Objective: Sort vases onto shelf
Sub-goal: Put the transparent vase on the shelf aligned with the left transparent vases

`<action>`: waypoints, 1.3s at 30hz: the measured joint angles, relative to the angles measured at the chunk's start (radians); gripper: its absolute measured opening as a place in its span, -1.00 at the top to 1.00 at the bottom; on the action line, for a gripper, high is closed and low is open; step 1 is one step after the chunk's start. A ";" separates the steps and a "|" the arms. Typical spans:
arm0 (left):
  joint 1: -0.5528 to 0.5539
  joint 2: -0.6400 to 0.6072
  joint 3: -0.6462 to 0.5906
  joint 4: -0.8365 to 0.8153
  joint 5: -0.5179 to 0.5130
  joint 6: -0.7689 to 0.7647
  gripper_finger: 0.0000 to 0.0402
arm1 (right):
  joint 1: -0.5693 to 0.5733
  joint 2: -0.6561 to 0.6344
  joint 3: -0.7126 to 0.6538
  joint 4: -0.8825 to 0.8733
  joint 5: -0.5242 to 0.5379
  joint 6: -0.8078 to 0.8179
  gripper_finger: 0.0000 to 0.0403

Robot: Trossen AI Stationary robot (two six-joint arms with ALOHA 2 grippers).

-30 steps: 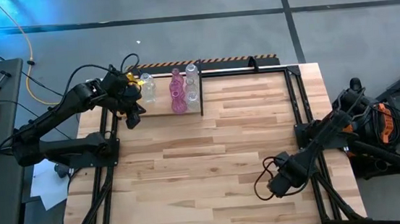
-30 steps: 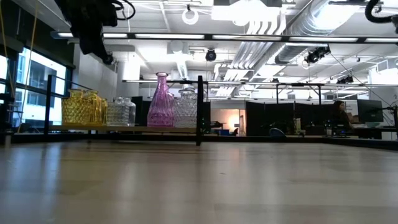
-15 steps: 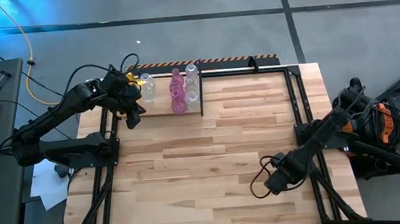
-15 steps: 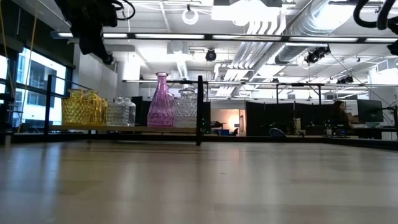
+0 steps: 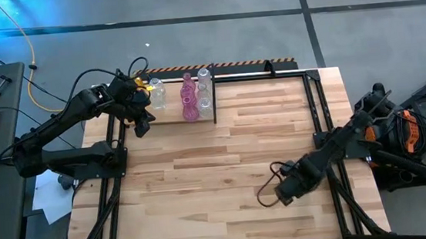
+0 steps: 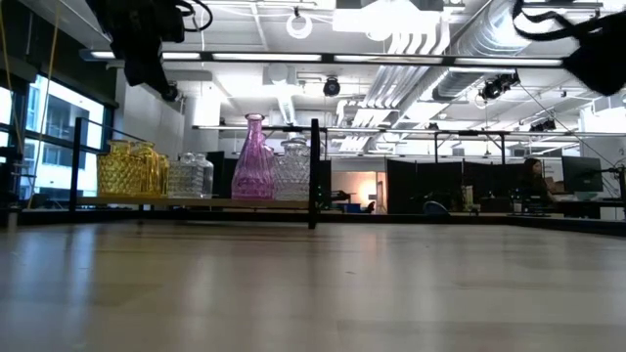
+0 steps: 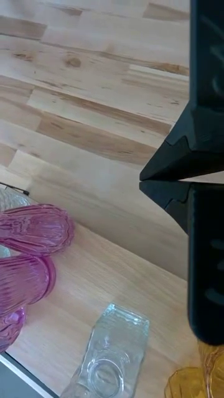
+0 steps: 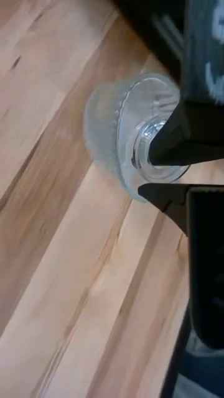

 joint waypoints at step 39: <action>-0.418 0.010 -0.277 0.320 -0.004 -0.474 1.00 | -0.592 0.782 1.199 -0.045 0.015 -1.435 0.98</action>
